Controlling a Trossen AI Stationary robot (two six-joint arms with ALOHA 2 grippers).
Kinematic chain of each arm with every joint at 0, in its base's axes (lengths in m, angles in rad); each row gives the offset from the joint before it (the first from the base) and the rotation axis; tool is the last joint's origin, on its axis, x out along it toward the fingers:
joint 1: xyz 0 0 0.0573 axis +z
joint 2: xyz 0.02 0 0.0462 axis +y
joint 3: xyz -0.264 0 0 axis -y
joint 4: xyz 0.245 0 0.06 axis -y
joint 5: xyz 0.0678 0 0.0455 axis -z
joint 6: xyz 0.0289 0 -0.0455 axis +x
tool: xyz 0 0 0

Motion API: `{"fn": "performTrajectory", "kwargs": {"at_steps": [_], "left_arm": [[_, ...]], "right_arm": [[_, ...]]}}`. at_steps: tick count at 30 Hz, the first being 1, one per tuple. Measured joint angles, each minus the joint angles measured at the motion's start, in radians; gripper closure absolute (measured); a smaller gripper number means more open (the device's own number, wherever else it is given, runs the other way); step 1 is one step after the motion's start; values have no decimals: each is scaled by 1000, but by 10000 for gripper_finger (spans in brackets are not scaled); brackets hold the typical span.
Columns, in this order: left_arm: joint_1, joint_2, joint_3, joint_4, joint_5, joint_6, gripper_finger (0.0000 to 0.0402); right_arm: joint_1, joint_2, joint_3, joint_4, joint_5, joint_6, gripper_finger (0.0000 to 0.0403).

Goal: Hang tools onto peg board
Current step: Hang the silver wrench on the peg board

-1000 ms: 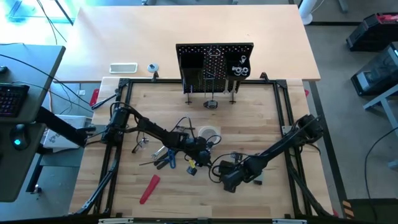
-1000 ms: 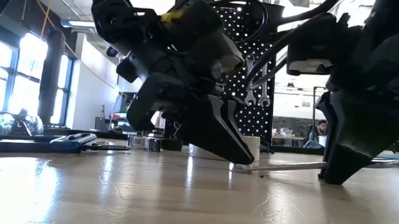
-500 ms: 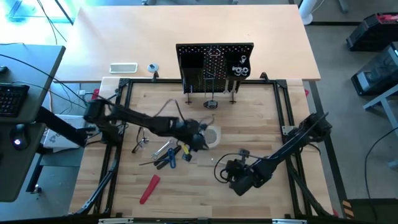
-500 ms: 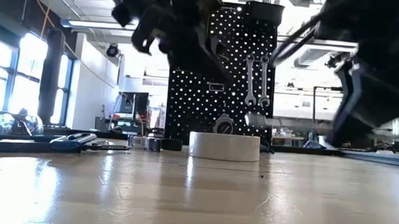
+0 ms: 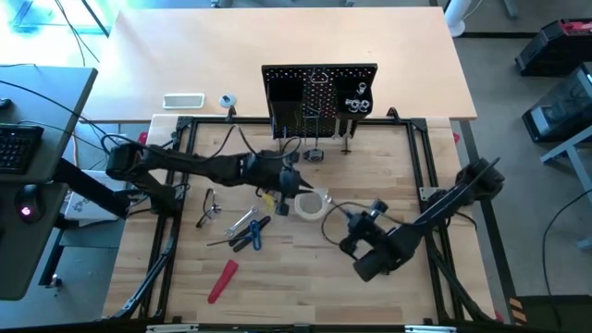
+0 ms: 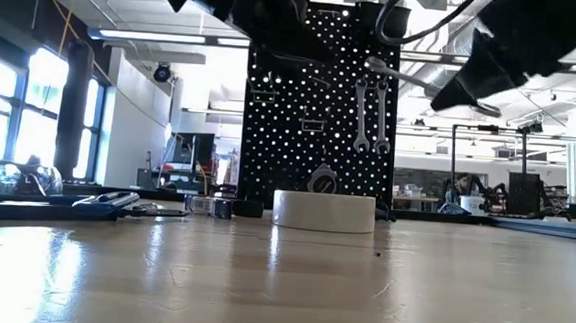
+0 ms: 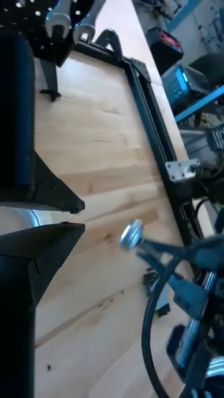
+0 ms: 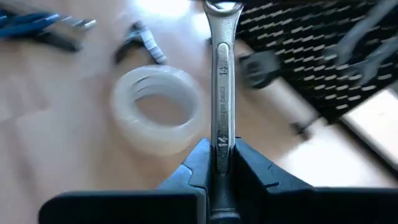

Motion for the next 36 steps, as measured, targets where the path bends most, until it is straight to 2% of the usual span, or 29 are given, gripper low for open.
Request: {"fn": "performTrajectory", "kwargs": {"at_steps": [4,7,13,19,25,31,34,36], "left_arm": [[28,8,0,2,8,-17,367],[41,6,-33,65,34,-30,367],[67,7,-155,203,64,-53,367],[71,7,-287,413,90,-67,367],[64,7,-413,616,96,-51,367],[64,7,-506,783,147,-52,367],[64,7,-524,795,158,-50,367],[64,7,-525,793,169,-45,367]], "right_arm": [[-50,-18,0,-86,89,56,373],[-98,-38,1,-149,145,86,373],[-209,-107,1,-244,235,85,373],[-323,-190,2,-324,305,64,373],[-418,-258,2,-318,335,11,373],[-481,-260,2,-273,331,-20,373],[-514,-261,2,-202,285,-115,373],[-525,-260,2,-138,219,-214,373]]}}
